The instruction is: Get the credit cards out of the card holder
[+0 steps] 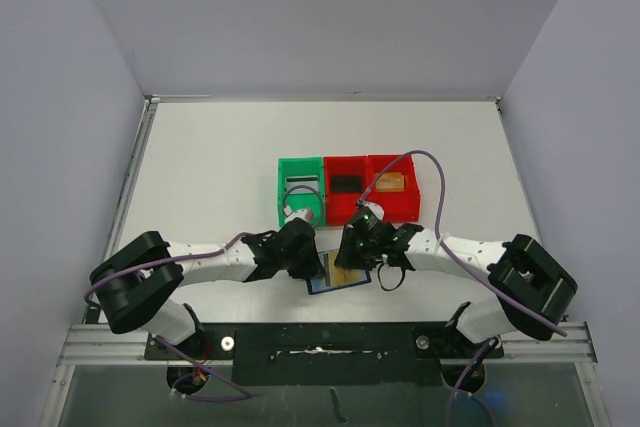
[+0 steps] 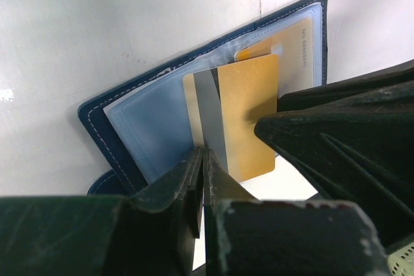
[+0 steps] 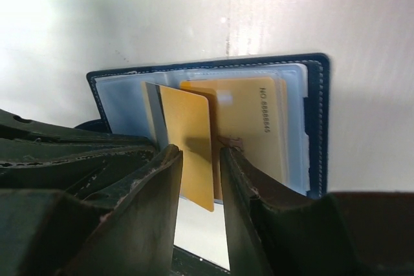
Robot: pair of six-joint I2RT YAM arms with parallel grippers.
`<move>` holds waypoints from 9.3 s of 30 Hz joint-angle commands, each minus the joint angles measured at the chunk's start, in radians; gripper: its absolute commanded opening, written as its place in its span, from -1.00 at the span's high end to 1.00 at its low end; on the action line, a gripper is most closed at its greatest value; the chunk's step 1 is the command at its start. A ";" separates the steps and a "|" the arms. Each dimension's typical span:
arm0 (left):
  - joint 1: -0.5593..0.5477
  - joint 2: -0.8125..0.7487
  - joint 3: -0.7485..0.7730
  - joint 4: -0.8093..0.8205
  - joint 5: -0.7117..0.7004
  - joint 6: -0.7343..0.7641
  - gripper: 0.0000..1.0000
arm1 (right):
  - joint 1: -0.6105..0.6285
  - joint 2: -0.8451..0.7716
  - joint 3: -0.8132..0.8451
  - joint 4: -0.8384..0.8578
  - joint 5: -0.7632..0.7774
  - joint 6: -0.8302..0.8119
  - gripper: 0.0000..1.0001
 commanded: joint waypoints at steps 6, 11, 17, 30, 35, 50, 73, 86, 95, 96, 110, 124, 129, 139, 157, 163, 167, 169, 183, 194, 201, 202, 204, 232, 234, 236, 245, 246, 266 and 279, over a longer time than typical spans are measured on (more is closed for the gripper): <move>0.005 0.029 -0.037 -0.027 -0.018 0.006 0.95 | -0.006 0.012 -0.014 0.100 -0.063 -0.013 0.70; 0.004 0.026 -0.024 -0.049 -0.028 0.012 0.96 | -0.057 -0.047 -0.074 0.167 -0.147 -0.013 1.00; 0.004 0.016 -0.024 -0.056 -0.032 0.017 0.96 | -0.157 -0.119 -0.179 0.295 -0.292 -0.022 0.95; 0.001 0.031 -0.028 -0.032 -0.012 0.008 0.97 | -0.166 -0.089 -0.266 0.488 -0.378 0.058 0.57; 0.001 0.027 -0.029 -0.034 -0.012 0.007 0.98 | -0.166 -0.093 -0.302 0.559 -0.403 0.067 0.58; 0.000 0.015 -0.027 -0.043 -0.015 0.008 1.00 | -0.157 -0.088 -0.415 0.841 -0.401 0.072 0.72; 0.001 -0.005 -0.021 -0.084 -0.016 0.048 1.00 | -0.153 -0.050 -0.417 0.862 -0.366 0.045 0.70; -0.001 -0.015 -0.021 -0.093 -0.020 0.052 1.00 | -0.153 -0.012 -0.393 0.856 -0.373 0.030 0.56; -0.001 -0.017 -0.026 -0.084 -0.021 0.049 1.00 | -0.150 0.017 -0.380 0.873 -0.388 0.022 0.53; -0.001 -0.018 -0.027 -0.084 -0.021 0.049 1.00 | -0.149 0.019 -0.379 0.871 -0.386 0.021 0.55; -0.001 -0.036 -0.033 -0.088 -0.033 0.044 1.00 | -0.151 -0.139 -0.374 0.682 -0.286 -0.040 1.00; -0.001 -0.123 0.019 -0.089 -0.036 0.068 0.60 | -0.159 -0.504 -0.343 0.395 -0.110 -0.253 1.00; -0.002 -0.152 0.064 -0.028 0.015 0.083 0.43 | -0.158 -0.593 -0.325 0.277 0.002 -0.291 1.00; -0.038 -0.046 0.097 0.088 0.126 0.075 0.37 | -0.159 -0.774 -0.350 0.230 0.128 -0.390 1.00; -0.130 0.035 0.039 0.049 0.119 0.065 0.37 | -0.193 -0.785 -0.270 0.009 0.280 -0.317 1.00; -0.121 -0.007 -0.001 -0.036 0.025 0.051 0.37 | -0.251 -0.772 -0.198 0.013 0.252 -0.403 1.00; -0.117 -0.026 -0.014 -0.053 -0.008 0.047 0.38 | -0.296 -0.774 -0.154 0.015 0.254 -0.473 1.00; -0.115 -0.035 -0.016 -0.056 -0.018 0.044 0.37 | -0.321 -0.768 -0.132 0.018 0.256 -0.515 1.00; -0.117 -0.184 -0.051 0.038 0.041 0.088 0.37 | -0.846 -0.595 0.019 0.172 -0.336 -0.547 1.00; -0.036 -0.430 -0.093 -0.114 -0.044 0.109 0.35 | -0.838 -0.493 0.053 0.301 -0.524 -1.050 1.00; 0.074 -0.521 -0.112 -0.192 -0.033 0.129 0.34 | -0.709 -0.352 0.166 -0.017 -0.180 -1.598 1.00; 0.080 -0.526 -0.114 -0.194 -0.032 0.129 0.34 | -0.704 -0.348 0.166 -0.012 -0.170 -1.624 1.00; 0.084 -0.534 -0.121 -0.195 -0.030 0.125 0.35 | -0.693 -0.346 0.162 -0.008 -0.196 -1.693 1.00; 0.090 -0.546 -0.106 -0.224 -0.005 0.101 0.34 | -0.547 -0.016 0.205 0.184 -0.204 -1.952 1.00; 0.089 -0.547 -0.102 -0.228 -0.005 0.100 0.34 | -0.548 0.016 0.225 0.183 -0.193 -1.957 1.00; 0.089 -0.547 -0.101 -0.227 -0.003 0.101 0.35 | -0.548 0.045 0.246 0.194 -0.195 -1.958 1.00; 0.095 -0.538 -0.093 -0.223 0.017 0.104 0.34 | -0.561 0.185 0.301 0.250 -0.192 -1.990 1.00; 0.095 -0.539 -0.091 -0.225 0.019 0.104 0.34 | -0.561 0.198 0.309 0.250 -0.193 -1.994 1.00; 0.095 -0.533 -0.075 -0.205 0.046 0.107 0.34 | -0.572 0.306 0.306 0.286 -0.239 -2.096 0.76; 0.096 -0.555 -0.076 -0.221 0.042 0.106 0.34 | -0.577 0.325 0.305 0.217 -0.289 -2.120 0.50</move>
